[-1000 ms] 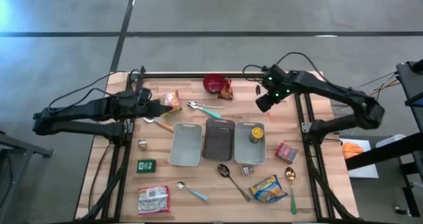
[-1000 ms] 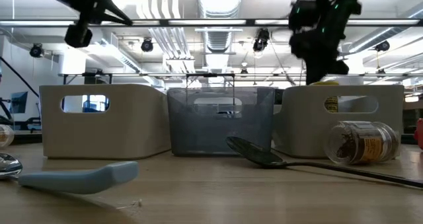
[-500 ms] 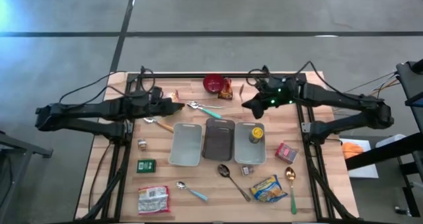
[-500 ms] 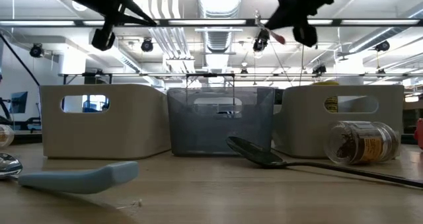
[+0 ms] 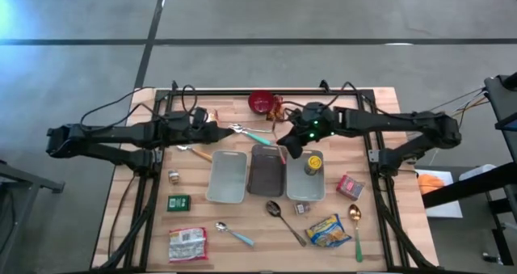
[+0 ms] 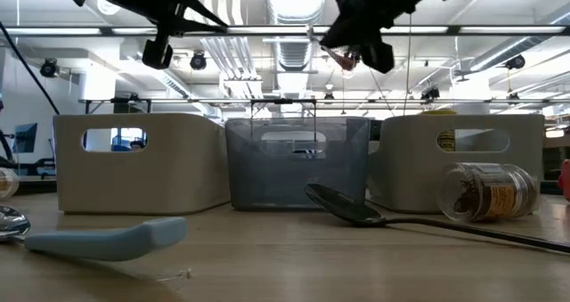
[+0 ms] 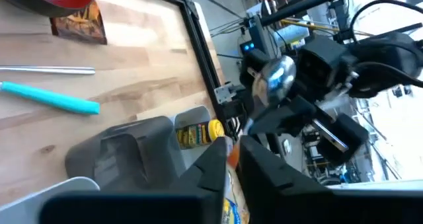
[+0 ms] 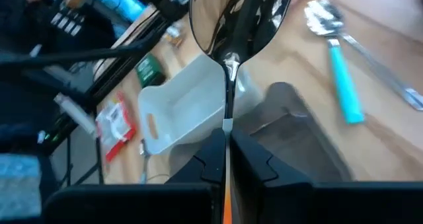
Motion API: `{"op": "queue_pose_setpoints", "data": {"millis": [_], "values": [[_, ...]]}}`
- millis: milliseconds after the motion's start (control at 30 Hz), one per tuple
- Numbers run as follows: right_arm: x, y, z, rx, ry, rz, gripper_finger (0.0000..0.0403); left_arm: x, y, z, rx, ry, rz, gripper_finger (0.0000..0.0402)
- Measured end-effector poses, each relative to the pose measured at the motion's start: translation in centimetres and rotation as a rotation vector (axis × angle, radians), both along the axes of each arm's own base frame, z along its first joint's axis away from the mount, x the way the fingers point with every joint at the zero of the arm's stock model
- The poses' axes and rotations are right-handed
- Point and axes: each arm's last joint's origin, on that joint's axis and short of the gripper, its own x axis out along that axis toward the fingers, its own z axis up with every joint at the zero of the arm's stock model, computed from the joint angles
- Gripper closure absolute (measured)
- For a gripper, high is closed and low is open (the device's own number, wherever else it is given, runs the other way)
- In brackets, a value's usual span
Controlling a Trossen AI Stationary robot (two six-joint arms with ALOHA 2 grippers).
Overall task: Pick & Place Food Item
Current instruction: Put the orange spoon into the left gray bin
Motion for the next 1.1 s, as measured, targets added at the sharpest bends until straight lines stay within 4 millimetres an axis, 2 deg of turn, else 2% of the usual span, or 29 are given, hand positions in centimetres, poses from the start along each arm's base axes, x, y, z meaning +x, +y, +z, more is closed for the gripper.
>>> {"op": "queue_pose_setpoints", "data": {"millis": [367, 533, 633, 800, 933, 1100], "values": [[5.1, 0.2, 2.3, -0.052, -0.060, 0.056, 0.0395, 0.3, 0.0, 1.0, 0.029, -0.098, -0.018, 0.0155], [7.0, -0.1, 3.1, -0.056, -0.087, 0.053, 0.0395, 0.4, -0.1, 1.5, 0.083, -0.138, -0.043, 0.0088], [8.1, -0.2, 3.5, -0.058, -0.101, 0.052, 0.0395, 0.4, -0.1, 1.6, 0.121, -0.134, -0.052, 0.0069], [9.2, -0.3, 4.2, -0.060, -0.125, 0.049, 0.0395, 0.6, -0.3, 2.0, 0.189, -0.131, -0.075, 0.0063], [9.4, -0.4, 4.5, -0.063, -0.147, 0.047, 0.0395, 1.0, -0.5, 2.4, 0.261, -0.168, -0.094, 0.0063], [9.5, -0.5, 4.9, -0.069, -0.187, 0.045, 0.0395, 2.2, -0.4, 1.7, 0.284, -0.166, -0.097, 0.0071]]}}
